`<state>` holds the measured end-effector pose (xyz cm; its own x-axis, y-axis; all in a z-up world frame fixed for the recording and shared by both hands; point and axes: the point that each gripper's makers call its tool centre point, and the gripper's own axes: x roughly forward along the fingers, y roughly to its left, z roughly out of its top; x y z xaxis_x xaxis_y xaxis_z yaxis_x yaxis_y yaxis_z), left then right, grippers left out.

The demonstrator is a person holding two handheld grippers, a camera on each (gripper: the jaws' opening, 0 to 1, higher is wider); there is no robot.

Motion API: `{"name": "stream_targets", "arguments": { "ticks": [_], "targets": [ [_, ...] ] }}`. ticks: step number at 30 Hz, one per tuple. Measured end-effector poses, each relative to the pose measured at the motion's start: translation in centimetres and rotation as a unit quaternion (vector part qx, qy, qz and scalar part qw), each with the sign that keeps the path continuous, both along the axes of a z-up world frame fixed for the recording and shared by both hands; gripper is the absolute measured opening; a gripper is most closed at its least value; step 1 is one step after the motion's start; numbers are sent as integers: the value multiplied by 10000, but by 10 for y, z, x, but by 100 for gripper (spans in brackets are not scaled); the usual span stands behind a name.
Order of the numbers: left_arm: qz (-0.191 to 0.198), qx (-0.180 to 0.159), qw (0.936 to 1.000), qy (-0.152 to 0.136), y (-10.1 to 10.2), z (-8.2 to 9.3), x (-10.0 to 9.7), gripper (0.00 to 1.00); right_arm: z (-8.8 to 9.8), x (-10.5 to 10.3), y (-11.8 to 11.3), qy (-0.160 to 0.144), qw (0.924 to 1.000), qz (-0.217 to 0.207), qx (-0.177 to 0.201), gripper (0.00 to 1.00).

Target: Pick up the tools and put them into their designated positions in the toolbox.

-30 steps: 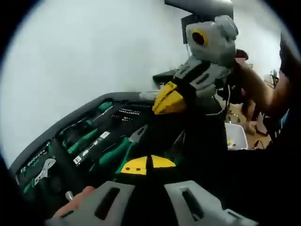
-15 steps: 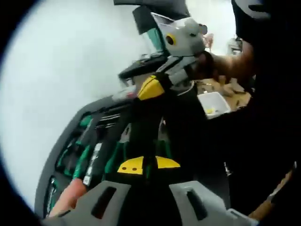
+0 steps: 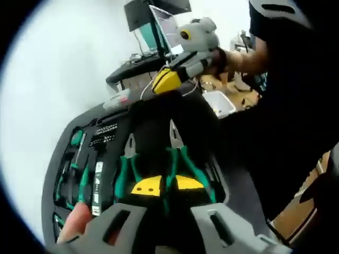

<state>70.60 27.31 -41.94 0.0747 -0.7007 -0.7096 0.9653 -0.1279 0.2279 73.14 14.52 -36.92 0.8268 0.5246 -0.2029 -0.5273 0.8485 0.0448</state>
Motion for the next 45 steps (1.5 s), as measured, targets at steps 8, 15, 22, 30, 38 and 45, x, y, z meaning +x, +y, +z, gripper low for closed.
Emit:
{"name": "stream_targets", "arguments": {
  "ticks": [8,15,22,30,38,45],
  "targets": [
    [139,81,9998,-141,-14,-4,3,5,-3,1,15,16,9999,136,29,2],
    [372,-43,9991,-213,-25,-4,3,4,-15,4,29,200,9992,353,-67,3],
    [1157,-633,9909,-273,12,21,10,3,-13,0,77,150,9969,719,-281,4],
    [3447,-1497,9229,-833,32,19,20,3,-32,-3,102,-441,9786,893,-1801,0],
    [4399,-2331,8628,-879,35,16,25,2,-38,-1,102,-546,9765,846,-1903,0],
    [4293,-1784,8757,-1304,35,-3,26,0,-45,0,99,-63,9782,860,-1890,0]
  ]
}}
